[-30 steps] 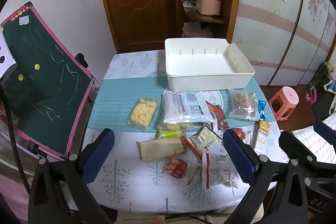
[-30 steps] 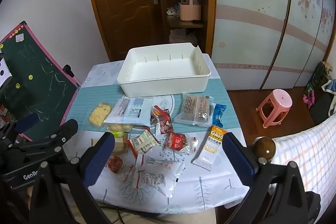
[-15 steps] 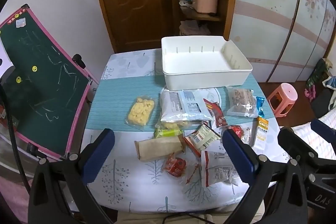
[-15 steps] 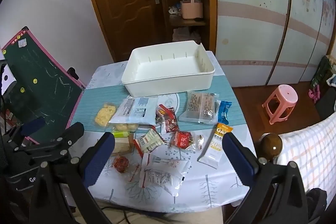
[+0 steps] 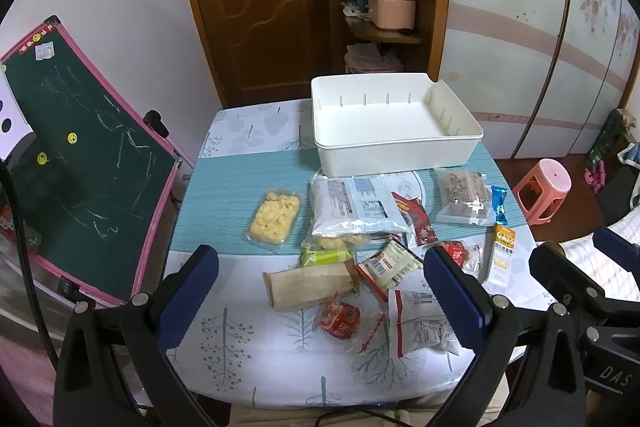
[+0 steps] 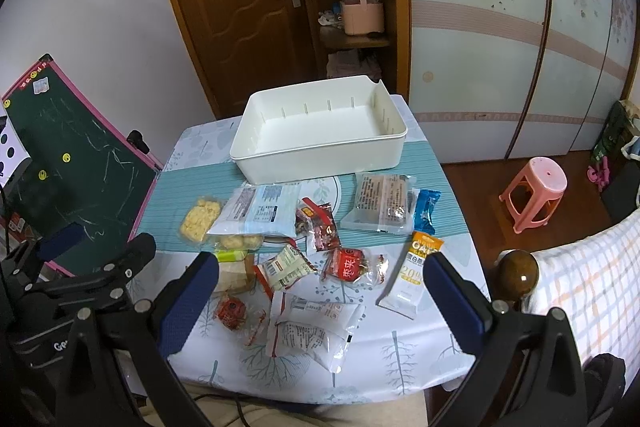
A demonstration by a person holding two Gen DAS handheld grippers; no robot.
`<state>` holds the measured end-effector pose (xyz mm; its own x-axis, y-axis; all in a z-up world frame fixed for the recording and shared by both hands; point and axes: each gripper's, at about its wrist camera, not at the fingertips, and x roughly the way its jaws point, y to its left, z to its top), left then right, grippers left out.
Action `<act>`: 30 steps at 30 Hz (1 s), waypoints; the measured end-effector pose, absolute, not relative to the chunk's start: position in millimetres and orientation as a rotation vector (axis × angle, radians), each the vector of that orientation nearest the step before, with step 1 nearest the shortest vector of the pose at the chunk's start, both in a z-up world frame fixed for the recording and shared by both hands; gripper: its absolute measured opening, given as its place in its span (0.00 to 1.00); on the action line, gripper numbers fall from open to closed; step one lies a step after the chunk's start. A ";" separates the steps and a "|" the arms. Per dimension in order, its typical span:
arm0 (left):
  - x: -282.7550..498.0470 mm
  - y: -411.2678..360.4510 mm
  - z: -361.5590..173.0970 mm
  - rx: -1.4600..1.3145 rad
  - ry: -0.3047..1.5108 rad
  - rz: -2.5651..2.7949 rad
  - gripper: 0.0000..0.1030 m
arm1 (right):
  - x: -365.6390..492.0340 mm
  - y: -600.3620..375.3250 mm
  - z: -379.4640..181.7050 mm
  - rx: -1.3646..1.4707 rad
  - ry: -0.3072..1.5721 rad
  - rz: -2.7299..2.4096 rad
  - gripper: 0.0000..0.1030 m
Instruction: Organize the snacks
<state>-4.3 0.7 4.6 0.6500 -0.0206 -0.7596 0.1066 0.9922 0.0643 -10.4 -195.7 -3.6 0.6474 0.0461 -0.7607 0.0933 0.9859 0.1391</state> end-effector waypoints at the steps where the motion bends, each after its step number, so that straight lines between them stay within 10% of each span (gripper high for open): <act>1: -5.0 1.3 5.2 0.102 0.859 -0.076 0.99 | -9.9 -194.8 -3.4 0.170 0.867 -0.029 1.00; 30: 9.8 53.7 24.3 0.050 0.786 -0.148 0.99 | -6.9 -184.5 -2.7 0.046 0.884 0.025 0.98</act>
<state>9.8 53.7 24.3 0.6972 -0.1139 -0.7078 0.1511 0.9885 -0.0103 -6.9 -184.5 -2.7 0.6338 0.0409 -0.7725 -0.0025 0.9987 0.0509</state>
